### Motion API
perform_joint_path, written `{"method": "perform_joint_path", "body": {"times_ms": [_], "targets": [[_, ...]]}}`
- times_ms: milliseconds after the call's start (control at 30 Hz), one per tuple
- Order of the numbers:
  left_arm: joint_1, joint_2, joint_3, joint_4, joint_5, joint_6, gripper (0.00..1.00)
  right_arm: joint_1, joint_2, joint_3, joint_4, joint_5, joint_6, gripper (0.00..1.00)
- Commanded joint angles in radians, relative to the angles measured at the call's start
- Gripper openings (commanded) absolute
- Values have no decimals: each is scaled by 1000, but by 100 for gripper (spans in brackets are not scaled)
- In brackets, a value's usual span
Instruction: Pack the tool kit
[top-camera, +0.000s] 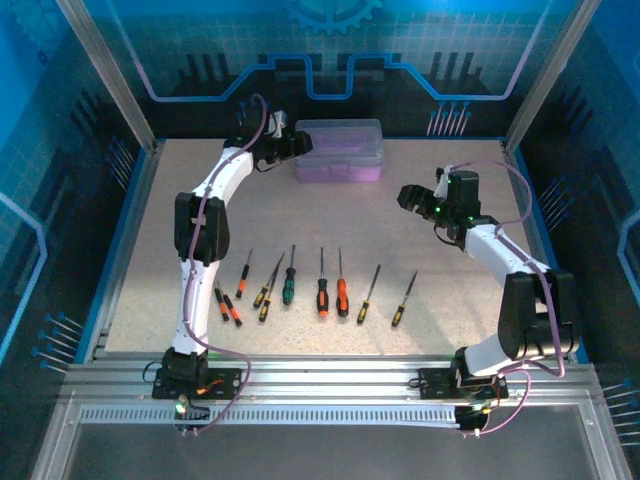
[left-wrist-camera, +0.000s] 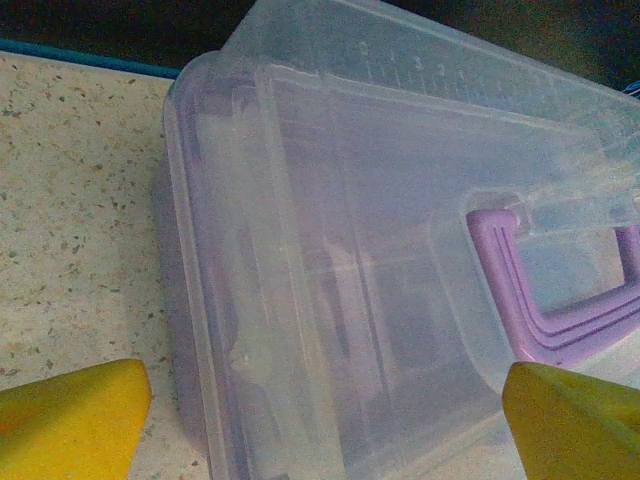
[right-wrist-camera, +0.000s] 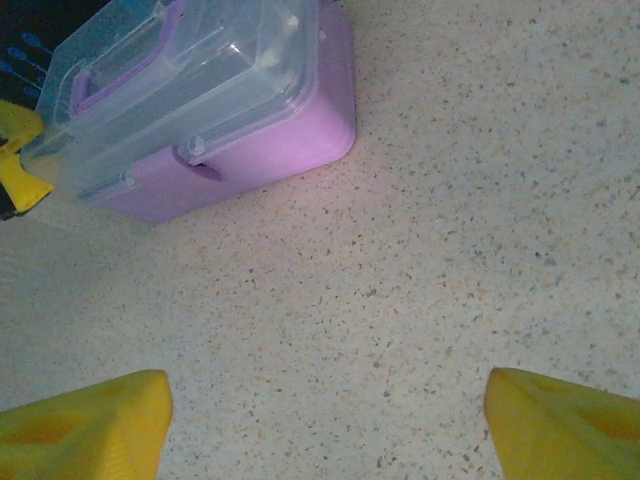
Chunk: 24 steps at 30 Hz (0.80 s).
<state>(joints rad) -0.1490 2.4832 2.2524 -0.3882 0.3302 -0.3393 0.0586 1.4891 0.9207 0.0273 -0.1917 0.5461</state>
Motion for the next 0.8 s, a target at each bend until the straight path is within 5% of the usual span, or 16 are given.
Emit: {"method": "perform_joint_path", "body": {"times_ms": [0,433,767], "targets": [[-20,-8,-48,-27,35,-2,88,12,19,47,-20,-29,-5,72],[-135,-309,-503,170,104,-149,87,13,-10,68,-30,-57,8,72],[-320,-483,-745,274,88,-190,89,-4,29,135,-59,-48,16,75]]}}
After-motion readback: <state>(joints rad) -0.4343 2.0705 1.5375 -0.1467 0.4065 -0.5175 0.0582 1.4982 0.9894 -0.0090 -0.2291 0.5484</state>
